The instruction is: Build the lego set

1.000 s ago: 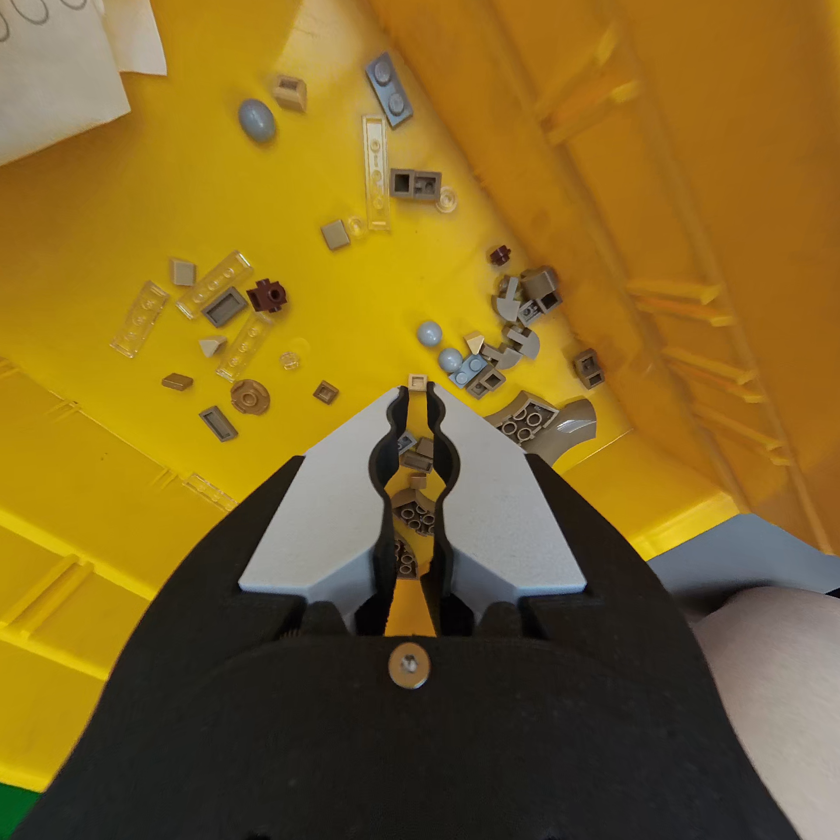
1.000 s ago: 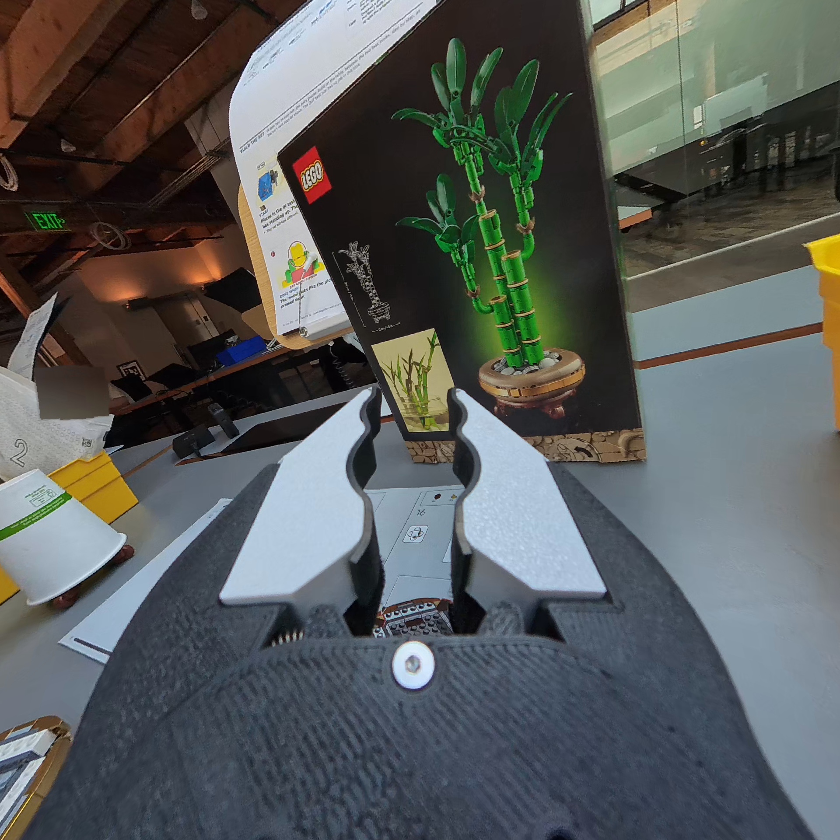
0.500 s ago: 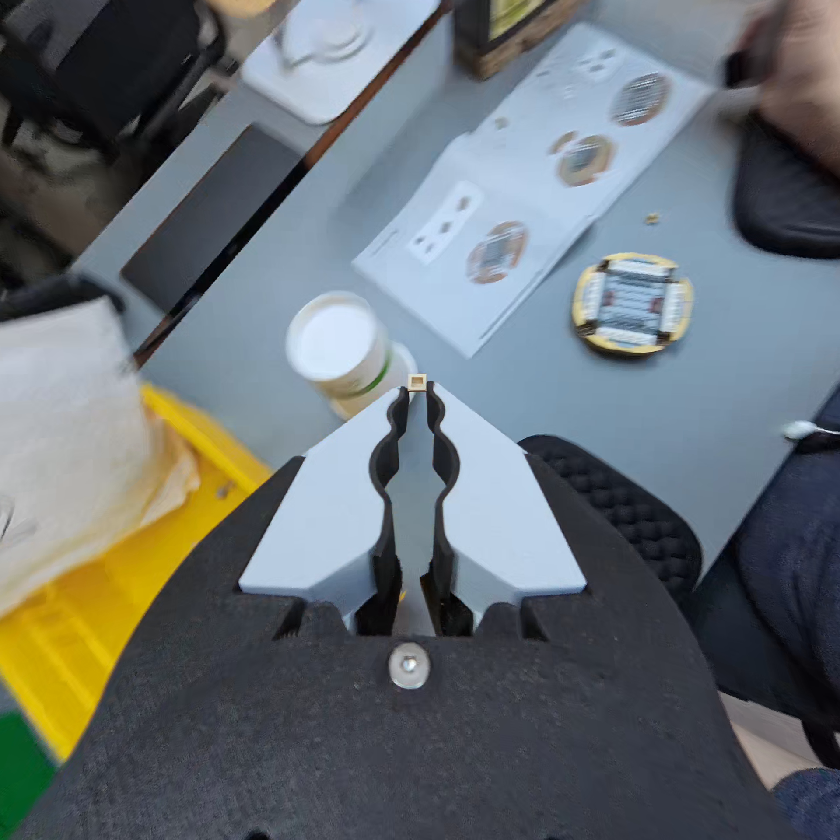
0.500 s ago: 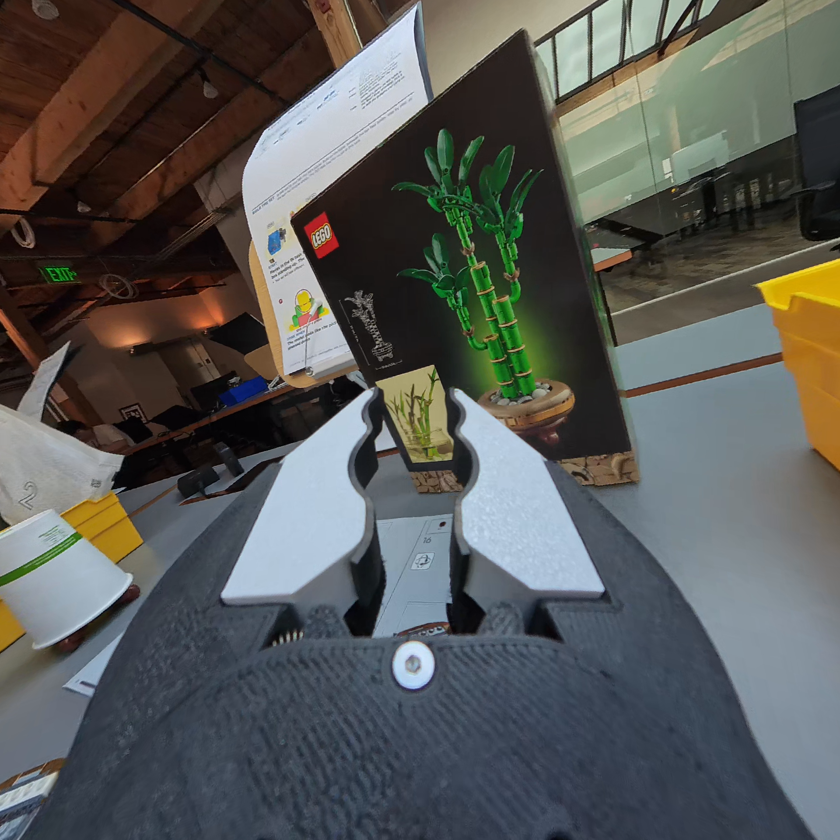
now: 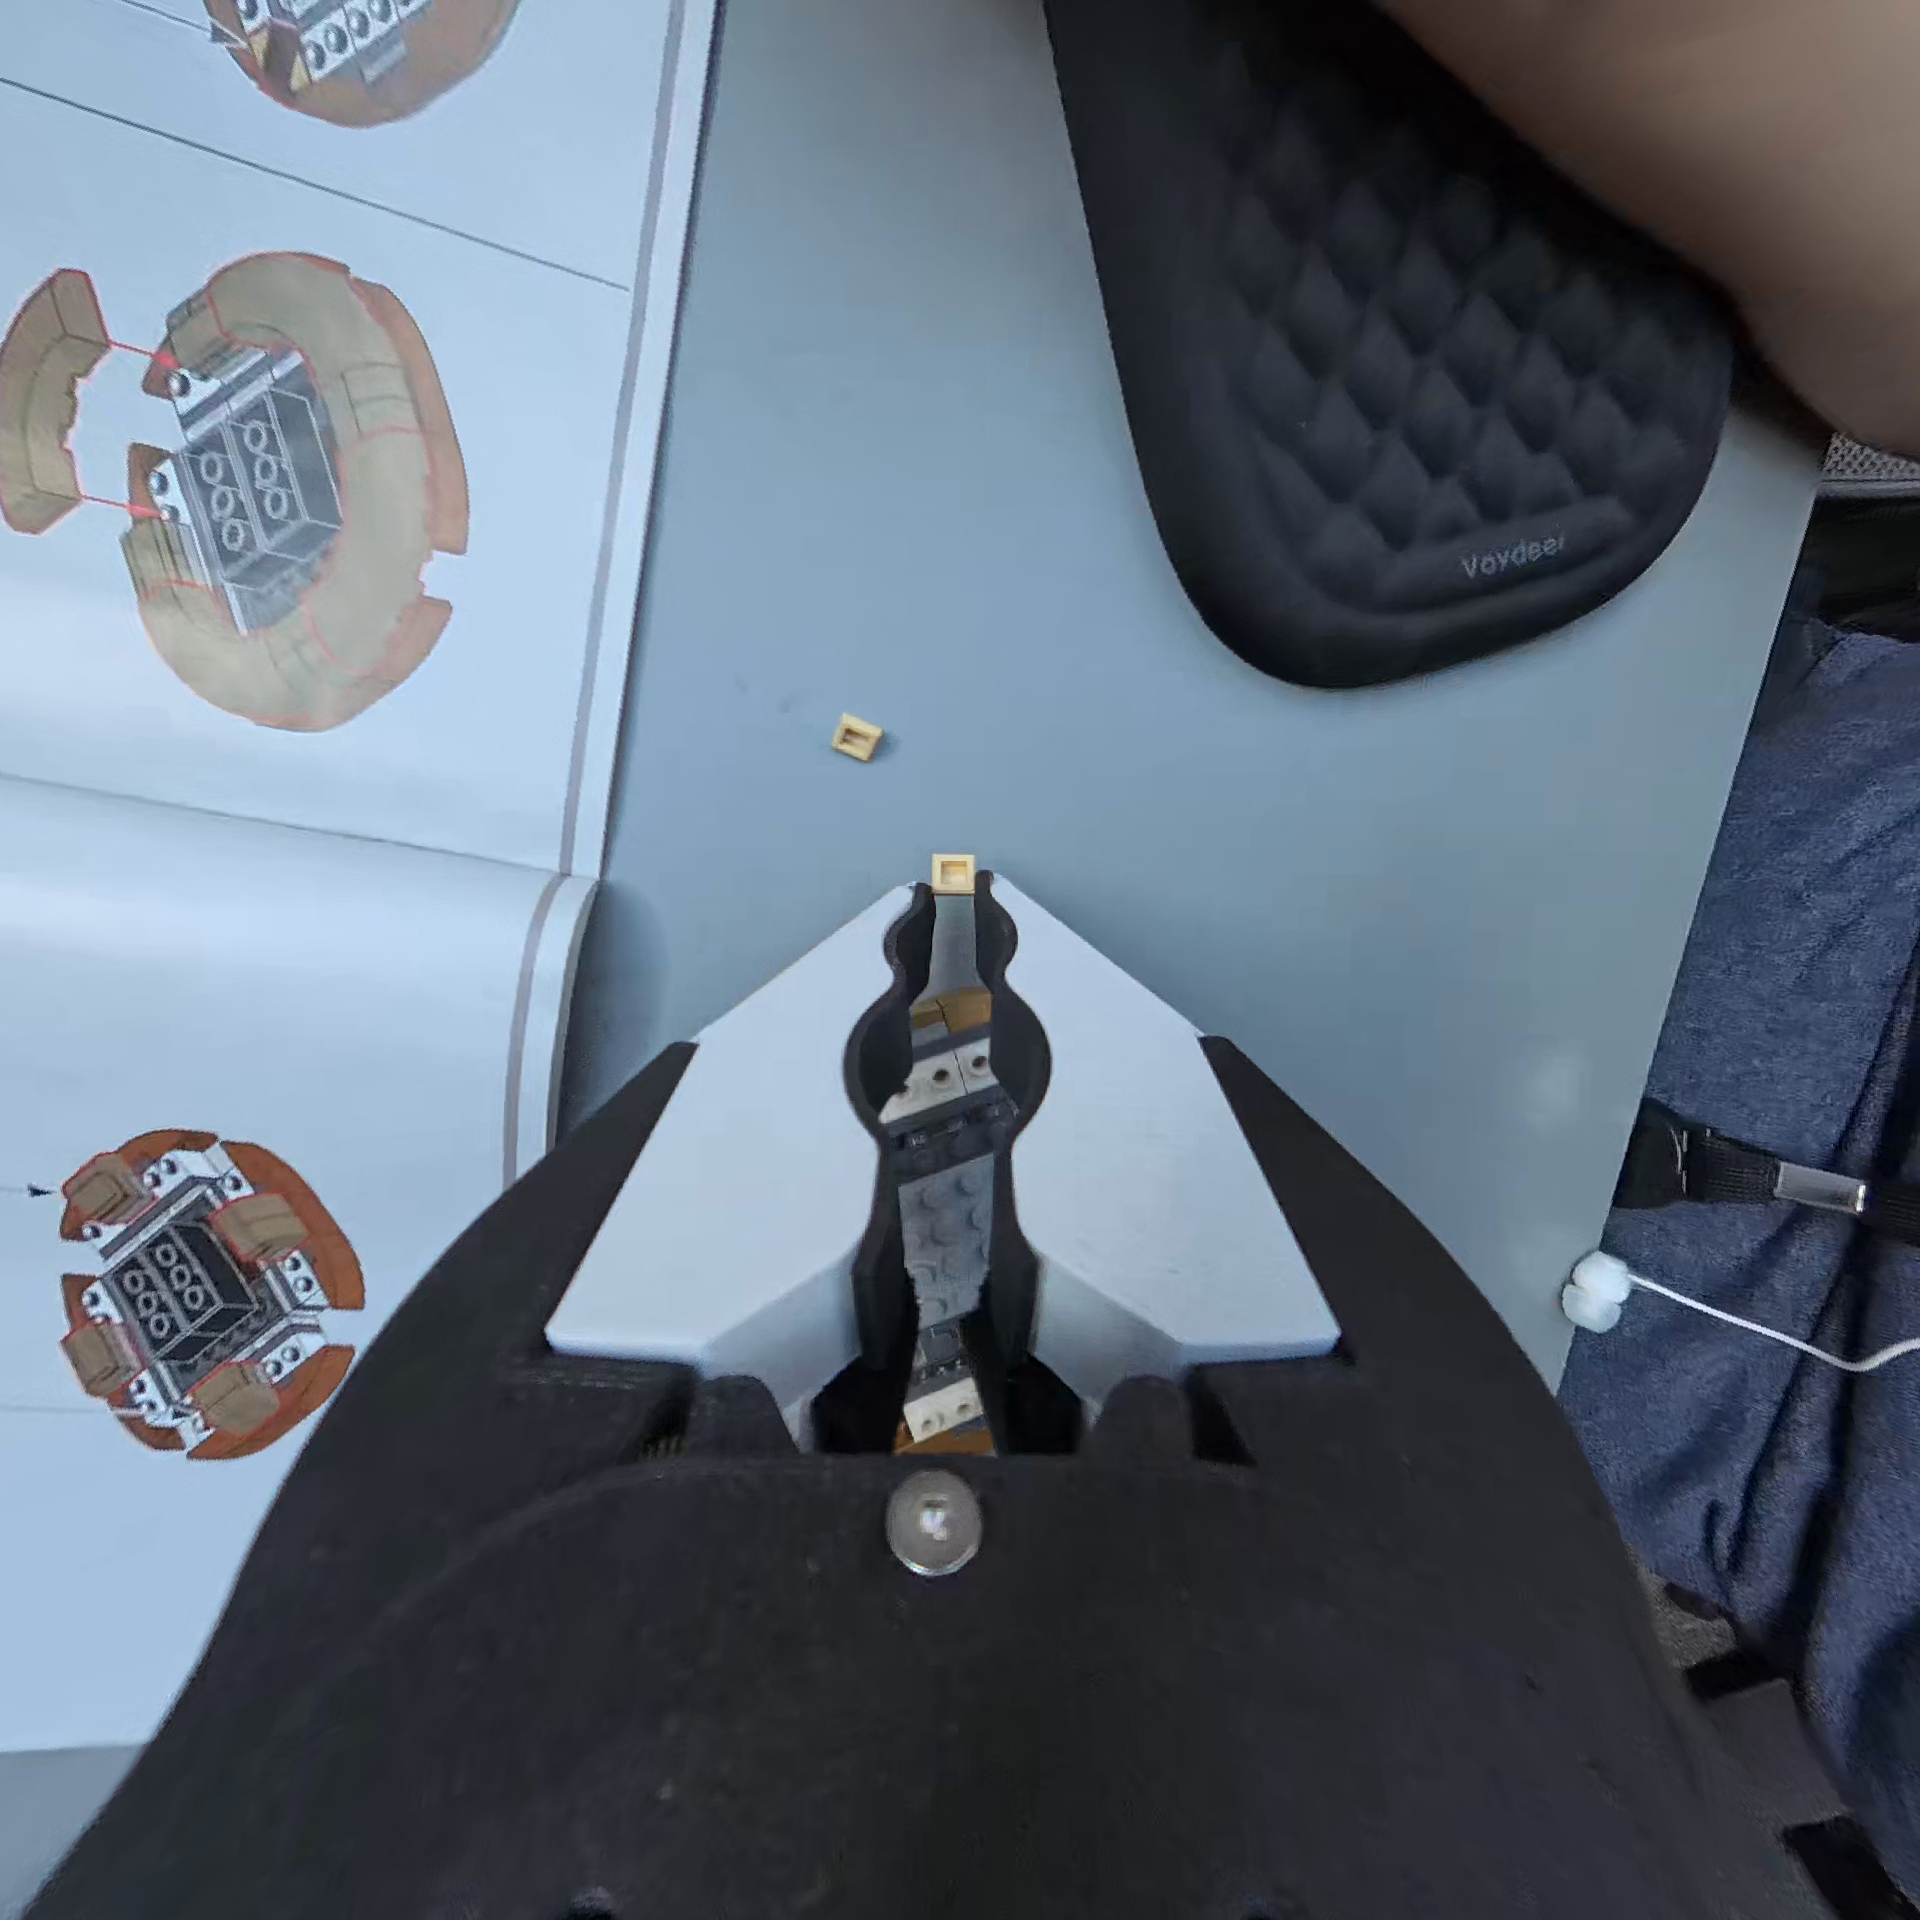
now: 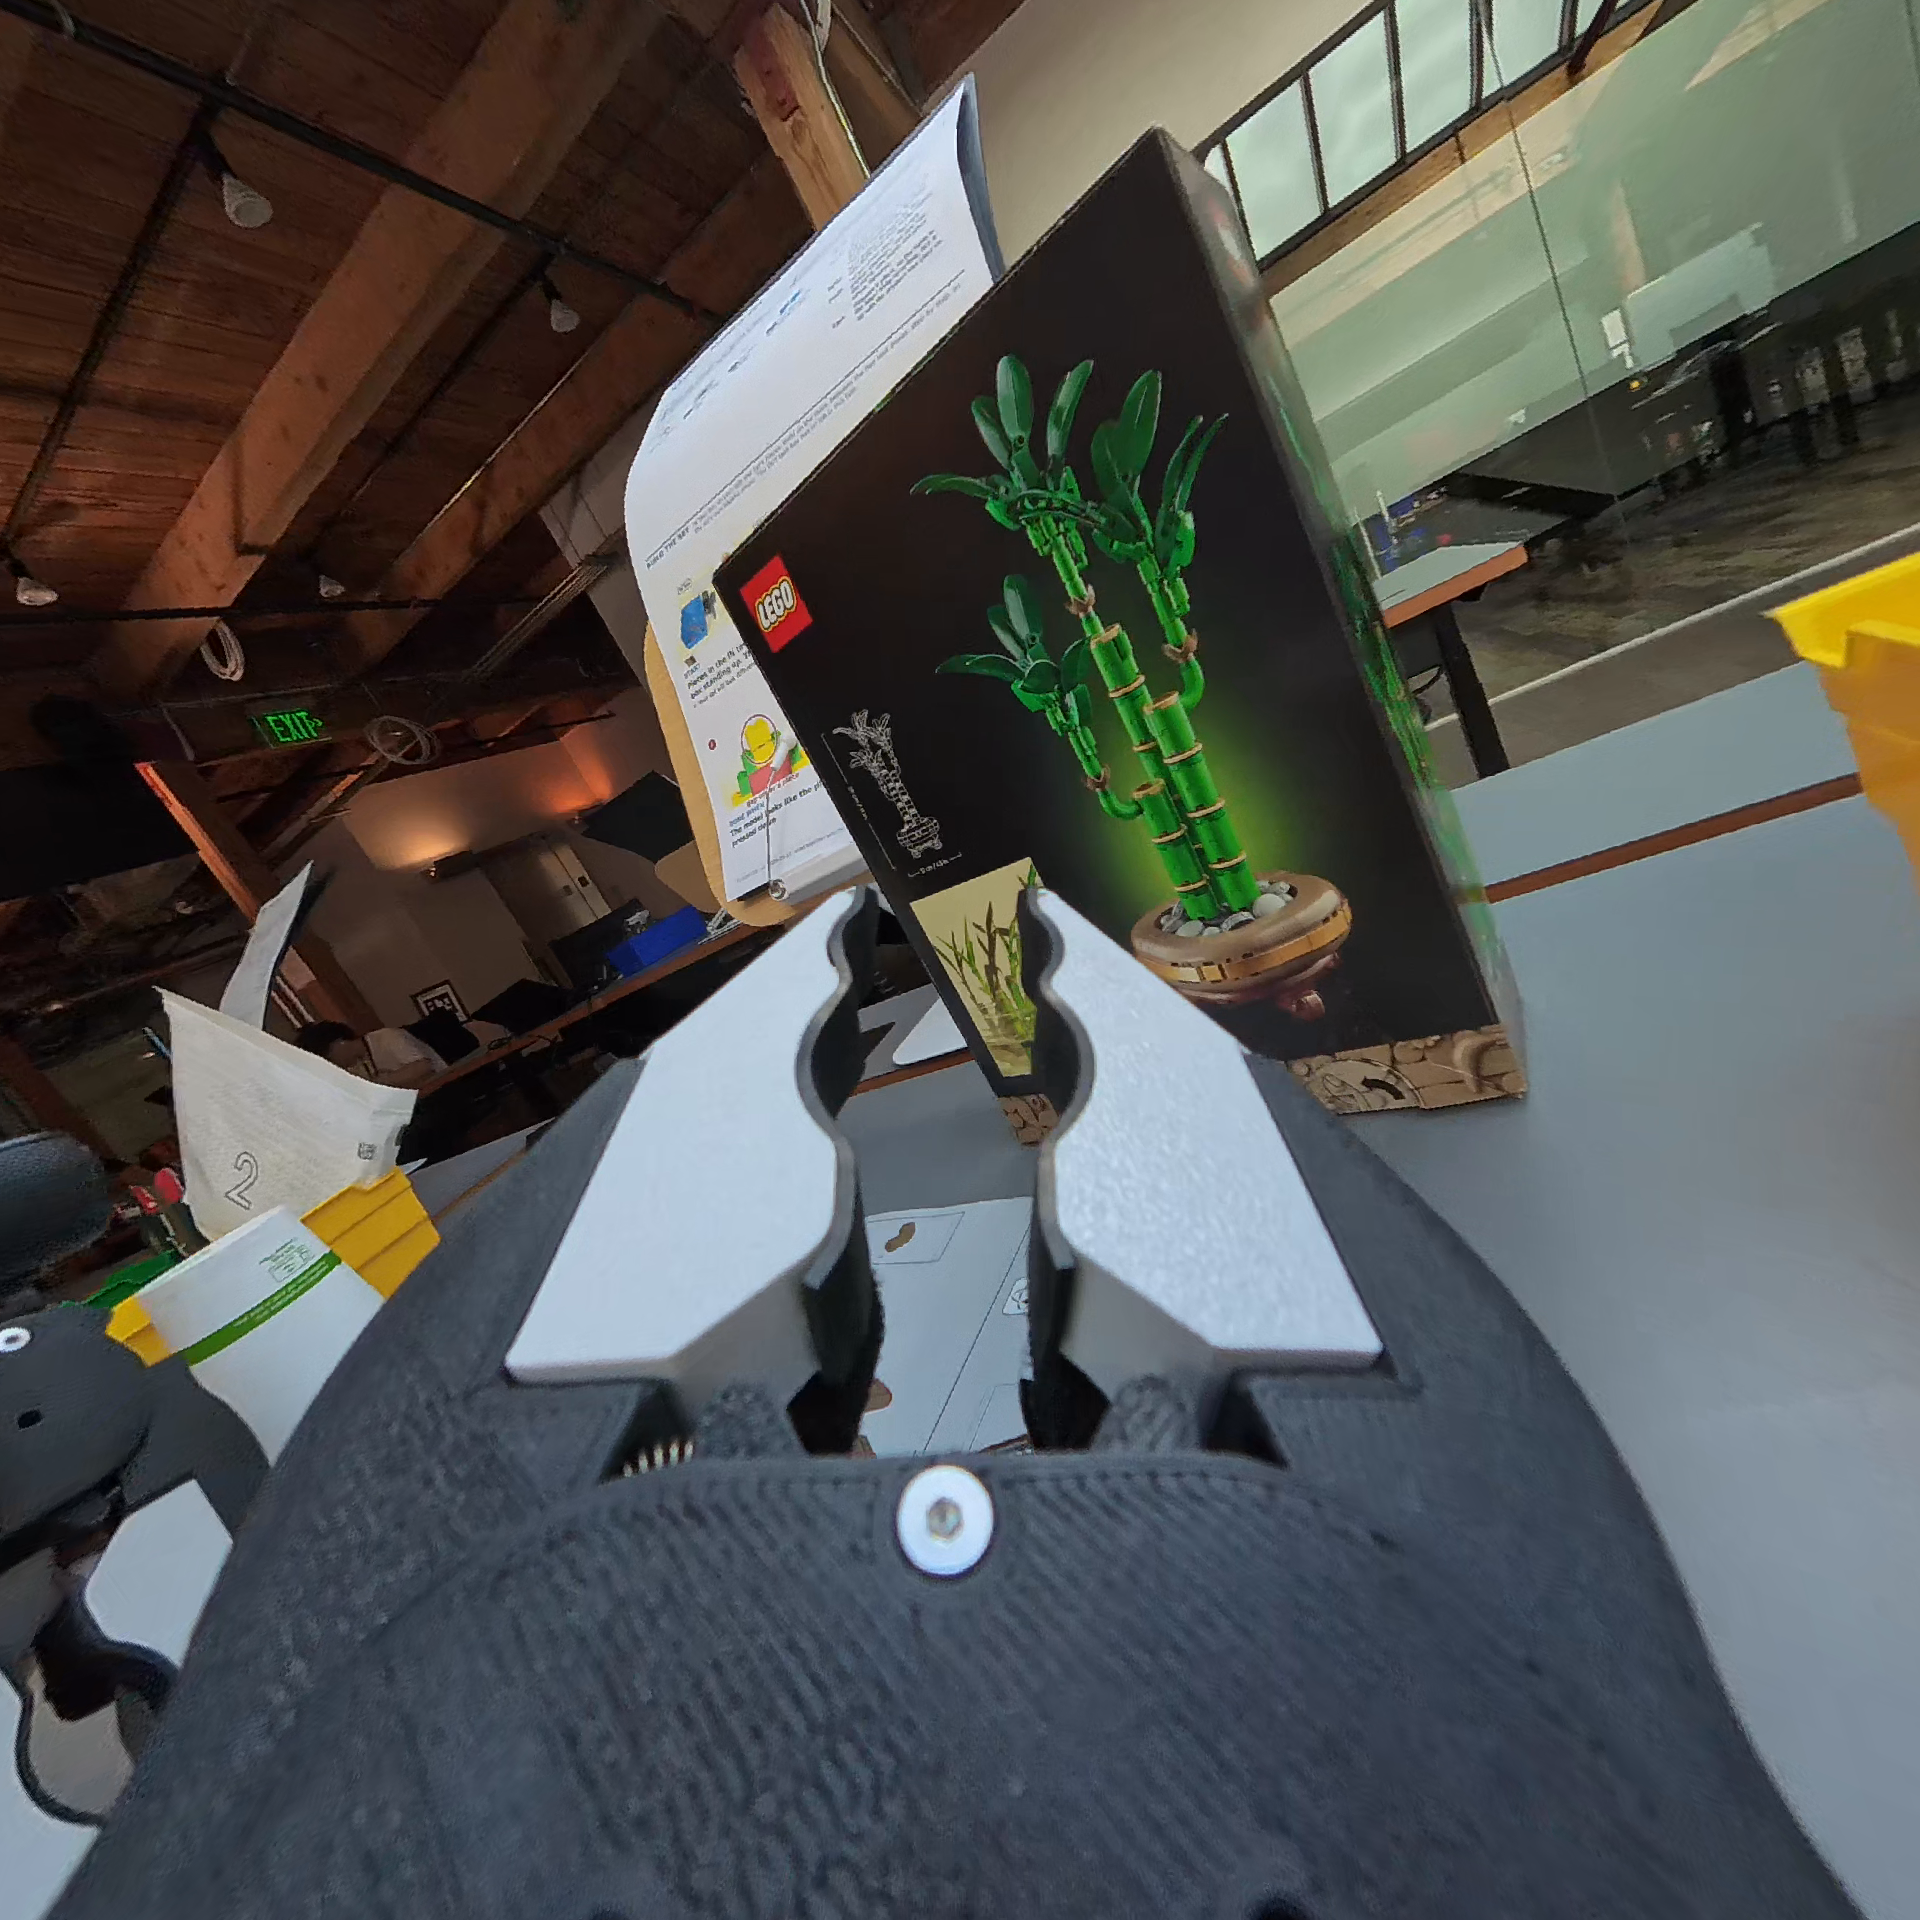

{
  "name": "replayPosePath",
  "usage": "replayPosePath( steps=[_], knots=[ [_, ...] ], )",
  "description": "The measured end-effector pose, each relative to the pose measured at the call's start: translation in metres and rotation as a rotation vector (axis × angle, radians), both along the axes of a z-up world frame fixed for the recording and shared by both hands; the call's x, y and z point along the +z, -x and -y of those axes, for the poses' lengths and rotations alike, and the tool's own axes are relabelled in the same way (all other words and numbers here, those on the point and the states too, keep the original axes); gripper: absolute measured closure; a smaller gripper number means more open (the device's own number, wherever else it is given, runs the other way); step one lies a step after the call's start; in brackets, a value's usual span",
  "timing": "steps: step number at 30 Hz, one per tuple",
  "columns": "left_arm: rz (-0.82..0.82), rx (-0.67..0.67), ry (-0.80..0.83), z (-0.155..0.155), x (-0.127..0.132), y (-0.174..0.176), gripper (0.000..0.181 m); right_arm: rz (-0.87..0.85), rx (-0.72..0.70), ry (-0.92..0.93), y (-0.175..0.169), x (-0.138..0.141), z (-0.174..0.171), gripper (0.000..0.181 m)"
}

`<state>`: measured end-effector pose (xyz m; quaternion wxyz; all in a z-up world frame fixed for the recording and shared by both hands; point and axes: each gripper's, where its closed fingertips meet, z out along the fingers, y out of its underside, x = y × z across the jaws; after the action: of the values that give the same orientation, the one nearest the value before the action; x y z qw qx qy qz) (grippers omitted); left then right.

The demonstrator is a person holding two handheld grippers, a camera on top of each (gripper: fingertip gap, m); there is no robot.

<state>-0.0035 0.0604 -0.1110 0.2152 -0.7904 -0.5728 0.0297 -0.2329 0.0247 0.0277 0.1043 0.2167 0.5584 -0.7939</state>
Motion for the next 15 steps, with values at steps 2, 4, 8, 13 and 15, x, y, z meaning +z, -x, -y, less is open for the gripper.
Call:
replayPosePath(
  steps=[2,4,8,13,15],
  knots=[
    [0.027,-0.001,0.012,0.001,-0.006,0.003,0.175,0.033,0.026,0.007,0.000,-0.002,0.002,0.155],
    [0.021,-0.013,0.065,0.007,-0.009,0.007,0.175,0.043,0.029,0.010,0.001,-0.002,0.003,0.155],
    [0.034,-0.069,0.131,0.010,-0.012,0.008,0.175,0.056,0.045,0.015,-0.001,-0.003,0.005,0.155],
    [0.011,-0.107,0.158,0.007,-0.012,0.011,0.174,0.040,0.050,0.008,-0.004,-0.002,0.006,0.156],
    [-0.005,-0.118,0.156,0.004,-0.012,0.012,0.167,0.040,0.050,0.008,-0.004,-0.002,0.006,0.156]
  ],
)
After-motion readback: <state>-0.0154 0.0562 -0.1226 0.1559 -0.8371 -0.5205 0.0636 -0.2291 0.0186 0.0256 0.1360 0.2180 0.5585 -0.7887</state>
